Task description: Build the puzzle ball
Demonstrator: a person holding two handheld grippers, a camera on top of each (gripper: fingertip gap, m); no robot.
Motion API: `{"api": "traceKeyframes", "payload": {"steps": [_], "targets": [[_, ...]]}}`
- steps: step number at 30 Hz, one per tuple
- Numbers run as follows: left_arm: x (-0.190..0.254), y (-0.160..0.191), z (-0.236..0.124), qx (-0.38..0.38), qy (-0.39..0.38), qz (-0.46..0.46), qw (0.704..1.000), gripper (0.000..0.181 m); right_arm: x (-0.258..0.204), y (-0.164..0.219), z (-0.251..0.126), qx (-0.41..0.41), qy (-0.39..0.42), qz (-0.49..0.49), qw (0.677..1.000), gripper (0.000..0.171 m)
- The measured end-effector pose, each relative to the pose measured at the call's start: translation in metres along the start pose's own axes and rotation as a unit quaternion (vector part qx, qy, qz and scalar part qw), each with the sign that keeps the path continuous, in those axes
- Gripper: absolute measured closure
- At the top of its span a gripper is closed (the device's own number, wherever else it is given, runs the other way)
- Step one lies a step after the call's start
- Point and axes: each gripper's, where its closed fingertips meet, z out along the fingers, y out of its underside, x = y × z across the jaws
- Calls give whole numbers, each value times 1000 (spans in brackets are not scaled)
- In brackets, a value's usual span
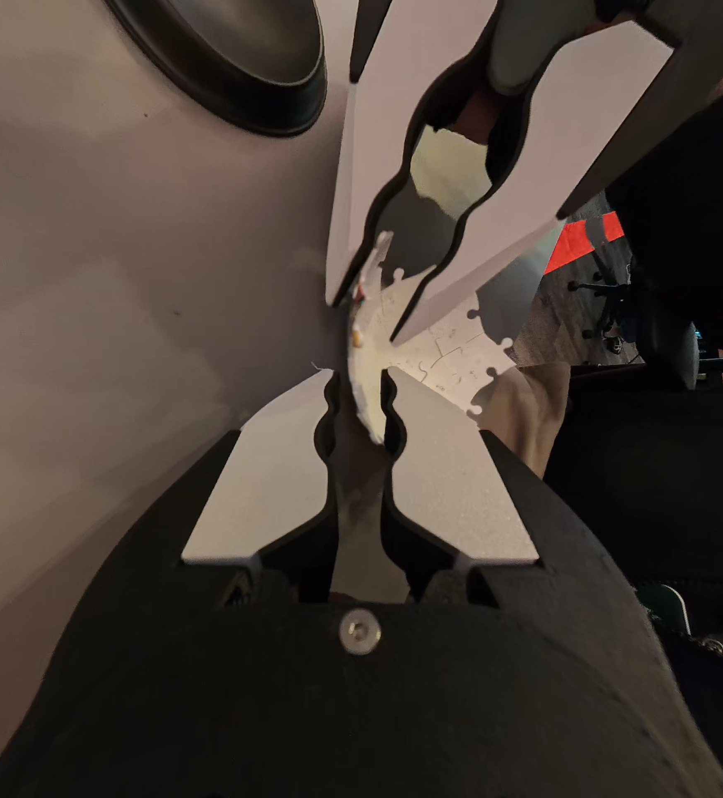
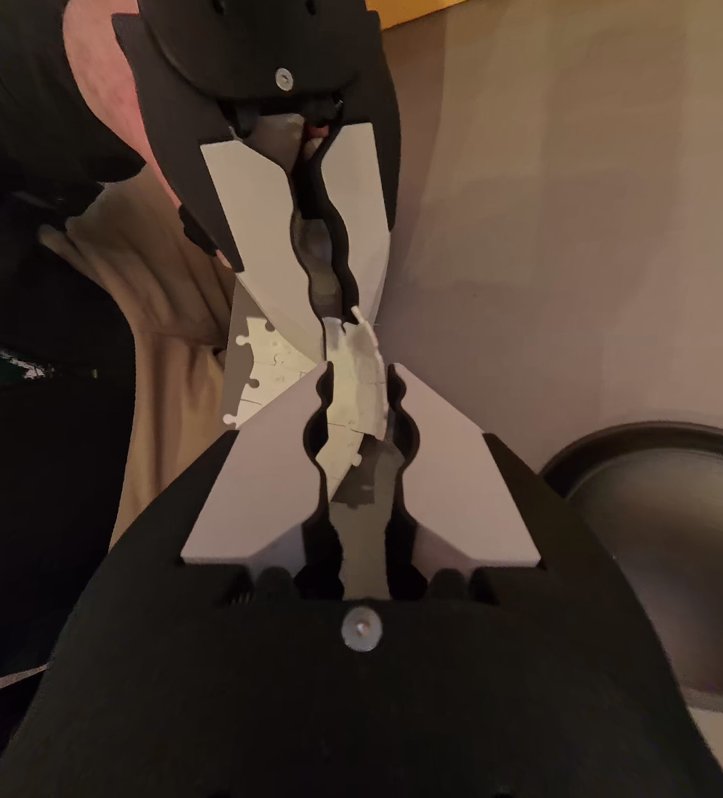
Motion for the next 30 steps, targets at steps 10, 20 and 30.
{"api": "traceKeyframes", "payload": {"steps": [10,20,30], "targets": [[3,7,-21,22,-23,0,999,160,-3,18,-46,41,58,64,995,146],[12,17,-20,43,-25,5,999,157,-24,41,-75,70,130,107,983,147],[25,18,-13,58,-18,10,998,158,-24,51,-75,82,161,141,973,147]]}}
